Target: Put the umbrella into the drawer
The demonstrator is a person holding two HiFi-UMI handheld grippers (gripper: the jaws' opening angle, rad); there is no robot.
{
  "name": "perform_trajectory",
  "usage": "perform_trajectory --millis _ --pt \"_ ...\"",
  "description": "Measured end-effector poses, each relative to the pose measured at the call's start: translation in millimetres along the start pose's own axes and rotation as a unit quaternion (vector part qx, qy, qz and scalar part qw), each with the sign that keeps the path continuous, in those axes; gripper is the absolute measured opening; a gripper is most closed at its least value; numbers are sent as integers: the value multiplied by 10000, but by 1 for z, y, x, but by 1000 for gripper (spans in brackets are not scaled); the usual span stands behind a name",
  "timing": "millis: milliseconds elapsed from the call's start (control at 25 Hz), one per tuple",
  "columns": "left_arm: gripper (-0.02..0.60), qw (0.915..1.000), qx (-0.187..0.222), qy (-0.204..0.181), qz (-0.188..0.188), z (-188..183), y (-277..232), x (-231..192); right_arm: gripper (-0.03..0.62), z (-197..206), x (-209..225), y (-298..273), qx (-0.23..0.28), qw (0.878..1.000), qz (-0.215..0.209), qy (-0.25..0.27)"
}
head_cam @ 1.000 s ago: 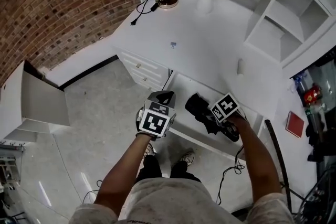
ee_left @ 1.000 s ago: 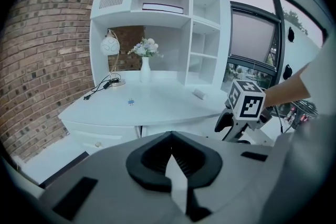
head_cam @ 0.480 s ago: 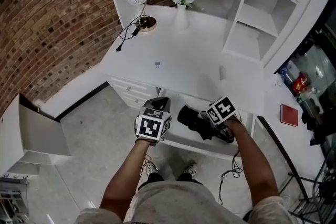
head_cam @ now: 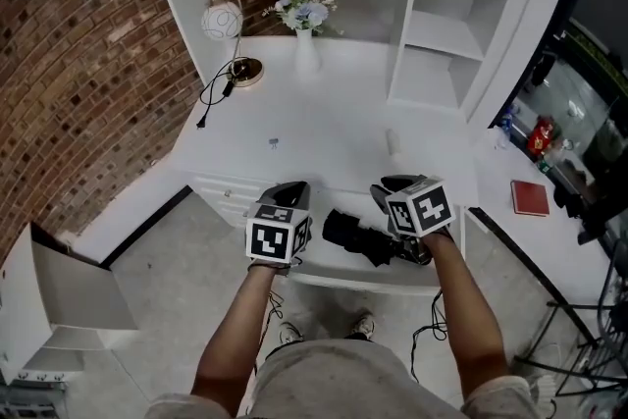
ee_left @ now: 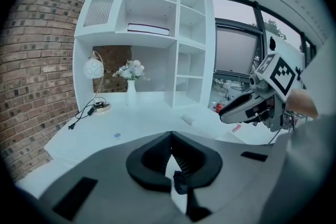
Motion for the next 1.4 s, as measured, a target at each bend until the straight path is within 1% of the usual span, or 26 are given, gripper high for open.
perform_trajectory --millis 160,360,560,640,680,880,960,1040,1200,1400 --pt "-3 9999 109 -58 29 -12 3 -2 104 -8 -1 22 552 9981 141 -229" --pt "-3 9996 228 -144 43 -23 5 -6 58 -15 -3 45 1294 9896 409 -486" --pt "-3 9993 353 -141 19 -28 9 -7 57 -14 -10 65 1777 9816 563 -421" --pt "-3 9990 409 -150 13 -32 10 -6 36 -14 -12 72 1942 9782 626 -382" --pt "-3 9989 437 -167 2 -34 11 -5 35 -14 -13 75 2011 9767 648 -370" --pt "-3 9976 670 -156 13 -45 22 -2 26 -10 -17 79 2143 9734 744 -332" --pt "-3 9974 684 -219 9 -46 25 0 14 -7 -17 80 2167 9726 757 -375" --pt "-3 9973 704 -190 1 -46 27 0 5 -4 -17 83 2240 9707 740 -458" --pt "-3 9970 755 -128 -64 -47 31 -4 5 -6 -18 87 2353 9682 715 -470" --pt "-3 9969 776 -103 -55 -47 31 -3 5 -5 -20 89 2381 9677 665 -486"
Point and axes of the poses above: the fingertips, and each gripper's own axes: y backward along the fingers, x to its right, z out of its underside, the point moved 9 cm from there along y, backward along the fingers, and after that the axes turned 10 degrees about -y, right-handed, at the moved point
